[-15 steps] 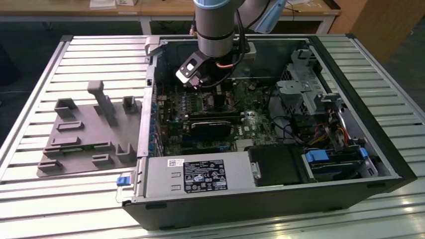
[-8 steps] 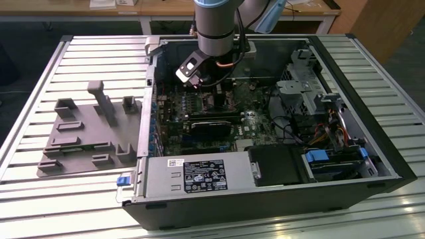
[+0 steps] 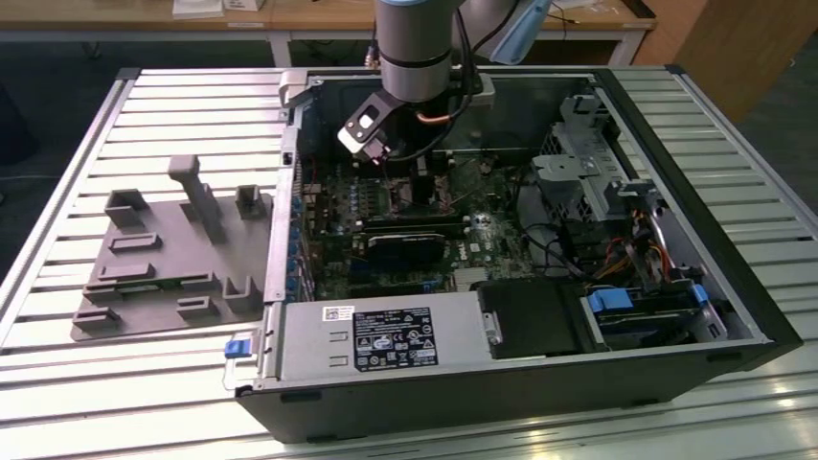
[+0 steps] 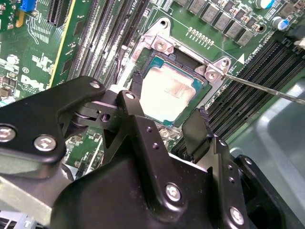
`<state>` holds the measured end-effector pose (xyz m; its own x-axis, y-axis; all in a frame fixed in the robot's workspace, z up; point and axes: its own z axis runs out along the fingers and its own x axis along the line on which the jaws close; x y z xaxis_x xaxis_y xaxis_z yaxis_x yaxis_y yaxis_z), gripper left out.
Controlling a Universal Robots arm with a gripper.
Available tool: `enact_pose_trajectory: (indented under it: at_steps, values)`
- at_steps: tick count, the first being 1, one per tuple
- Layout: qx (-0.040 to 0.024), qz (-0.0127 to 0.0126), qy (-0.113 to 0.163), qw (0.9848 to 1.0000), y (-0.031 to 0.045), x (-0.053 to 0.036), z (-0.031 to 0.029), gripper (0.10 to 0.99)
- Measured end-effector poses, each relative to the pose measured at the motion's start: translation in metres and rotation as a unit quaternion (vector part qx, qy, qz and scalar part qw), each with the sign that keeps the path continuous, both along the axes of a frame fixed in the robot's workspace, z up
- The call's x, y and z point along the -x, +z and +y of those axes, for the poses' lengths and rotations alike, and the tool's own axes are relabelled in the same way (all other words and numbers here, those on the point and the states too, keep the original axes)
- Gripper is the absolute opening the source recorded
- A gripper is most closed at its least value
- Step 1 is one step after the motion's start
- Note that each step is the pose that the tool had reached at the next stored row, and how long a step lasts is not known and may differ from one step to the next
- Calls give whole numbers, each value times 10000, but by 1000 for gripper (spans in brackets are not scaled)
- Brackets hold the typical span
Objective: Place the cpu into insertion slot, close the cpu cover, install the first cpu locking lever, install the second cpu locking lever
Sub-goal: 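Place the cpu into insertion slot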
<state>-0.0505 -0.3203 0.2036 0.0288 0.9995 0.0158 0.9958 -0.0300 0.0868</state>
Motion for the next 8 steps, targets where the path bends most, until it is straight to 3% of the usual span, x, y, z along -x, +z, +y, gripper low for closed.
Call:
enact_pose_trajectory:
  at_steps: [6, 8]
  values:
    - [5, 1, 0, 10000, 1, 0, 0, 612]
    - [6, 1, 0, 10000, 1, 0, 0, 533]
